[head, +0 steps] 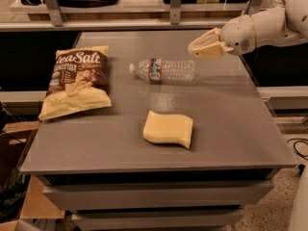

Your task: Move water bottle near sponge

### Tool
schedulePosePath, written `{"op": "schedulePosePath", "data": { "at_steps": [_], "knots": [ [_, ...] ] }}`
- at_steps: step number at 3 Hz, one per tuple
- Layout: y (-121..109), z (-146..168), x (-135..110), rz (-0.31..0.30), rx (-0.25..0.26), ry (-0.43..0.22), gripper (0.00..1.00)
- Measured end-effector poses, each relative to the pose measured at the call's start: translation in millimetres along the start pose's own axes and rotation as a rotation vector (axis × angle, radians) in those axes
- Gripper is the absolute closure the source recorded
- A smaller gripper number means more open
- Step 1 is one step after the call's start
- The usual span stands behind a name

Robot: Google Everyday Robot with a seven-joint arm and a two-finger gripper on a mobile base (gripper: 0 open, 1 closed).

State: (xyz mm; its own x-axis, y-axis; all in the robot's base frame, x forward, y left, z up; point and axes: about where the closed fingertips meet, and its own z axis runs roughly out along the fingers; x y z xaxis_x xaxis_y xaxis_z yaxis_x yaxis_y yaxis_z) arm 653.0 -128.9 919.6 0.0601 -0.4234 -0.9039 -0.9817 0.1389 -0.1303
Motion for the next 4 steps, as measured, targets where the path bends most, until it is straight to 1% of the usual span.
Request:
{"op": "schedulePosePath", "data": {
  "at_steps": [1,4],
  "knots": [
    [-0.2,3.3,-0.3,0.0,-0.004,-0.002,0.82],
    [-0.6,12.7,-1.2,0.0,-0.016,-0.006,0.13]
  ]
}}
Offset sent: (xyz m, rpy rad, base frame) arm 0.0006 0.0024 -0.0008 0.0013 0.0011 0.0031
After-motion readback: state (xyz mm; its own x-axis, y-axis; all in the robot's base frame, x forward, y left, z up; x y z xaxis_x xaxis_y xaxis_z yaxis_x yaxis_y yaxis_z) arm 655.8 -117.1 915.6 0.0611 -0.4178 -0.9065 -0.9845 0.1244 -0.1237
